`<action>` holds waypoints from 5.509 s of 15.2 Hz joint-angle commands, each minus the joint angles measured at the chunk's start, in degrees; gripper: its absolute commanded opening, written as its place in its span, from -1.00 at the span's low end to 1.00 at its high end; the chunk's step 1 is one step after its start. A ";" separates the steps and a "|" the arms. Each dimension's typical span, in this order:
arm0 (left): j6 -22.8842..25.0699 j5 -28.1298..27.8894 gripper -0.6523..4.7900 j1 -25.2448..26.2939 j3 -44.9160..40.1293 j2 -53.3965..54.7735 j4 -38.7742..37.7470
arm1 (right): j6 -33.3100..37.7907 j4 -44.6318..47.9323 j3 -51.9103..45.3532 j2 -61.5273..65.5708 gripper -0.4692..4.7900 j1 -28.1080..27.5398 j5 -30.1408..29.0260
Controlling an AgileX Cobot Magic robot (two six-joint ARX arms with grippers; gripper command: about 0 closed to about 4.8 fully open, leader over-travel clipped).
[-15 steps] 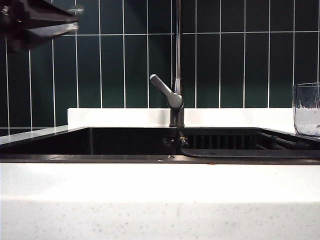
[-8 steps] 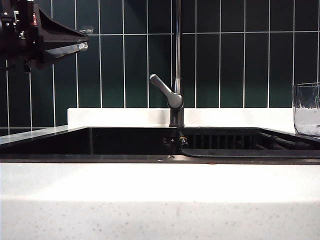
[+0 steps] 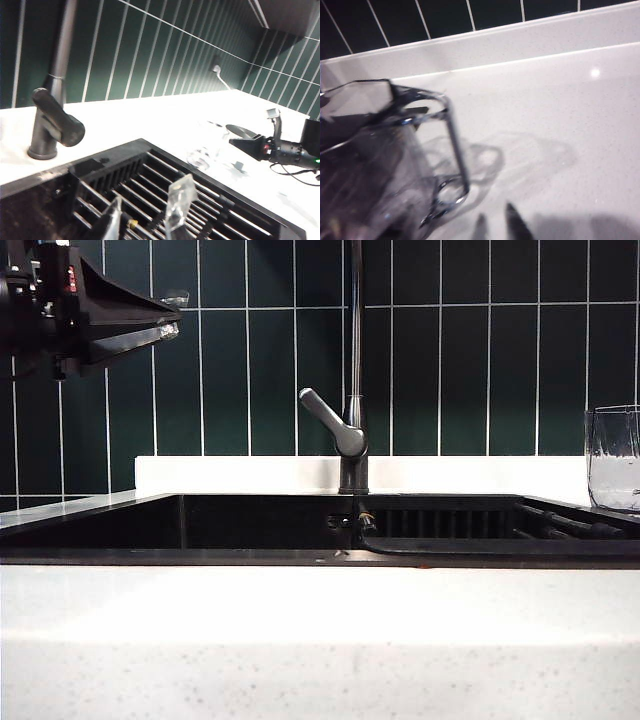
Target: Pick up the mug next to the sink, go to the faucet to get some water, pour the water into the sink, and finally put the mug back to its place.
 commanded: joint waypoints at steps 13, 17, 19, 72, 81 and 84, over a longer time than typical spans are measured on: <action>4.17 2.29 0.71 0.11 10.43 9.33 -5.18 | -4.11 1.51 11.15 11.34 0.10 2.67 -4.37; 5.62 5.03 0.74 0.13 19.47 15.32 -11.47 | -4.35 2.19 13.25 12.76 0.10 3.30 -4.28; 5.62 6.93 0.74 0.13 23.87 19.17 -11.76 | -4.33 2.19 14.01 13.68 0.10 3.30 -4.37; 9.14 19.50 0.69 -7.67 77.13 53.59 -24.09 | 0.37 -43.52 59.58 10.64 -0.85 45.35 1.68; 10.12 24.90 0.57 -7.89 77.18 53.59 -23.28 | 0.17 -43.50 59.58 10.64 -0.85 45.35 1.88; 9.90 27.36 0.57 -8.26 77.18 53.59 -23.32 | 0.13 -43.50 59.58 10.64 -0.85 45.35 1.88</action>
